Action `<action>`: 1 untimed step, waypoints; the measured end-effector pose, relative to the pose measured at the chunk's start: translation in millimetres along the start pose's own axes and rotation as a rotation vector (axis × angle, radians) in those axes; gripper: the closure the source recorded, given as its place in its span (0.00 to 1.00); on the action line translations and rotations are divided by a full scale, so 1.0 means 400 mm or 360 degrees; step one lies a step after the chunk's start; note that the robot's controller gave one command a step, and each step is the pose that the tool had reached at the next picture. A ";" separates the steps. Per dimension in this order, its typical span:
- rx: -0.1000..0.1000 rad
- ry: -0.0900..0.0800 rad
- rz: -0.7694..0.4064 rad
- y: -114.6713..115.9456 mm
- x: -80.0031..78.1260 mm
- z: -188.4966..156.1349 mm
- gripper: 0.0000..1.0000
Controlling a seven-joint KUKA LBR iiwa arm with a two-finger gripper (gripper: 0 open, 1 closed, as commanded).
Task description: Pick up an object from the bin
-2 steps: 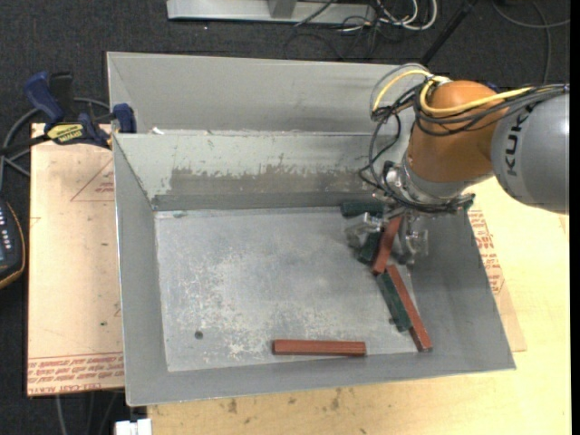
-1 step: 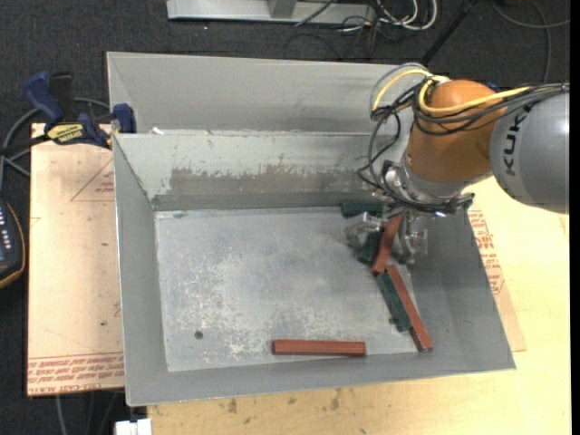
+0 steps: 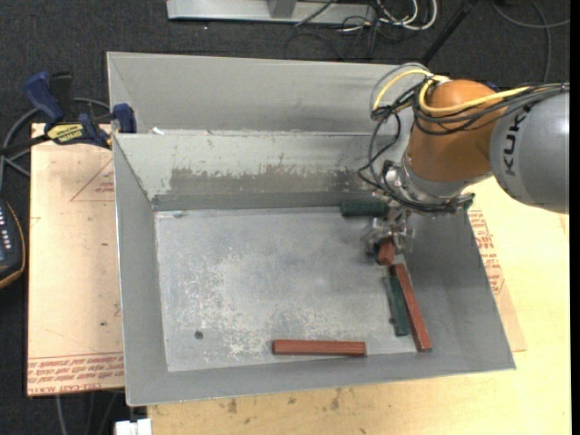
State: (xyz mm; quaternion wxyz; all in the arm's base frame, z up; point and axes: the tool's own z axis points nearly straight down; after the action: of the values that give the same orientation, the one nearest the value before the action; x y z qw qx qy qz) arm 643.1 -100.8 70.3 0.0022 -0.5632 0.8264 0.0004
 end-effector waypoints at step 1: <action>-0.0001 0.0000 0.0004 0.000 -0.003 -0.017 1.00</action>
Offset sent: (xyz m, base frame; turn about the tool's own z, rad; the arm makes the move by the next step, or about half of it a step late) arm -0.0001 0.0002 0.0069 0.0000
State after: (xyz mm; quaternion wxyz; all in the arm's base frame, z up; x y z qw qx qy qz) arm 643.6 -99.6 77.0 0.0021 -0.5620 0.8271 0.0006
